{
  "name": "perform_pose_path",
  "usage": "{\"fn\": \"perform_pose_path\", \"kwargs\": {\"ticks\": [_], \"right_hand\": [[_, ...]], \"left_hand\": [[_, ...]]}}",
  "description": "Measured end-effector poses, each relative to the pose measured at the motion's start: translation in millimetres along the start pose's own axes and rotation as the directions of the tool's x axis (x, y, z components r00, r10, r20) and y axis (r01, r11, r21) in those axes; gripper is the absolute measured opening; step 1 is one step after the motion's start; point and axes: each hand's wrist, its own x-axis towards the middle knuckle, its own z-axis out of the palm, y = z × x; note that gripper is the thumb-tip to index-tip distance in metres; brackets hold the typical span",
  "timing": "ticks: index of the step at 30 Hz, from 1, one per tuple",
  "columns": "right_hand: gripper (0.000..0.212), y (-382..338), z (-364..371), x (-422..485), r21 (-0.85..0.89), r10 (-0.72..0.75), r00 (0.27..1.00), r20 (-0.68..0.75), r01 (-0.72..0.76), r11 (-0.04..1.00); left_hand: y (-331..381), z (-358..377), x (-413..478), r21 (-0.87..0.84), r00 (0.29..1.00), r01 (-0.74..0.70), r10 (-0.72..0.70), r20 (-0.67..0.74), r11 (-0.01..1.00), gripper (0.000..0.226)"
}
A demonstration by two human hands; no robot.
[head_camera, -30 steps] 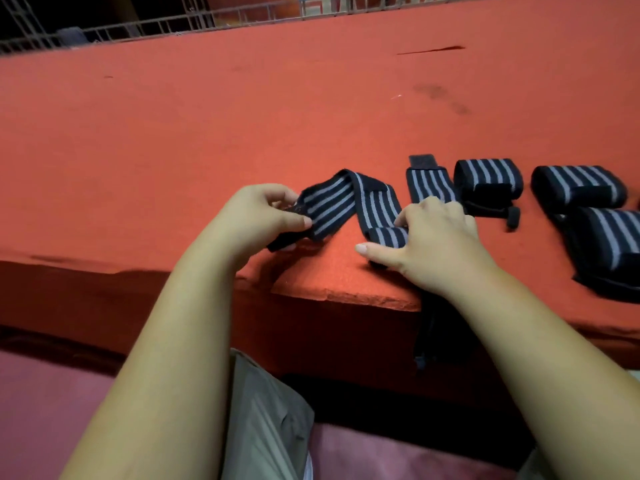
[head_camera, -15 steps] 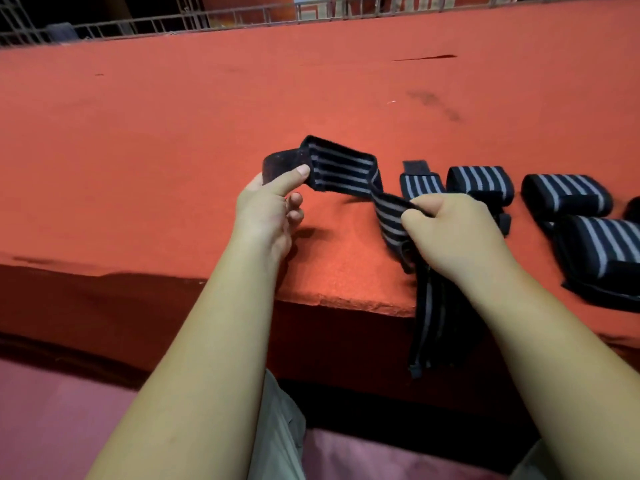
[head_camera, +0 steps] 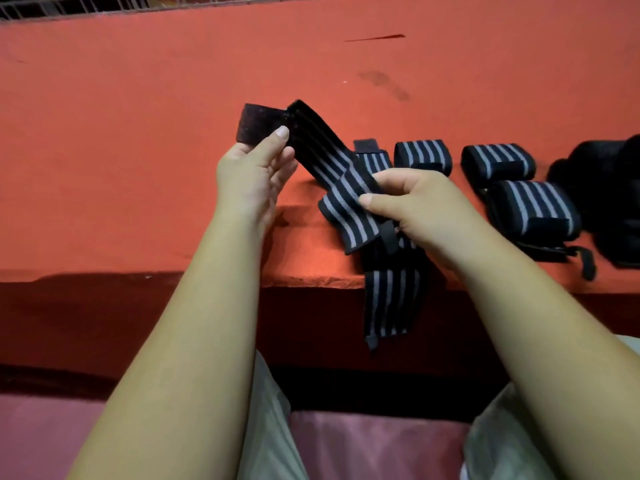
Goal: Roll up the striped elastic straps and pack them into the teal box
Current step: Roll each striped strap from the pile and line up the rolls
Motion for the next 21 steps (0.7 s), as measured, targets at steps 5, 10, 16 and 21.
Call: {"fn": "perform_pose_path", "kwargs": {"ticks": [5,10,16,21], "right_hand": [[0.016,13.8,-8.2,-5.1,-0.029,-0.025,0.999,-0.041,0.023,0.999],[0.019,20.8,-13.0,-21.8,-0.098,-0.008,0.993,-0.116,-0.003,0.995],[0.025,22.5,-21.4,-36.8,-0.218,0.044,0.997,-0.059,-0.056,0.974],[0.027,9.2,-34.7,-49.2,-0.374,0.084,0.988,0.128,-0.030,0.927]], "left_hand": [[-6.1,20.4,-15.5,0.065,0.999,-0.046,0.044,0.030,0.997,0.010],[-14.6,25.6,-29.2,0.101,0.997,-0.032,0.024,0.077,0.994,0.024],[-20.8,29.3,-37.1,0.141,0.990,-0.067,0.048,0.131,0.988,0.021],[-21.2,34.4,-37.3,0.166,0.985,-0.062,0.033,0.172,0.984,0.021]]}}
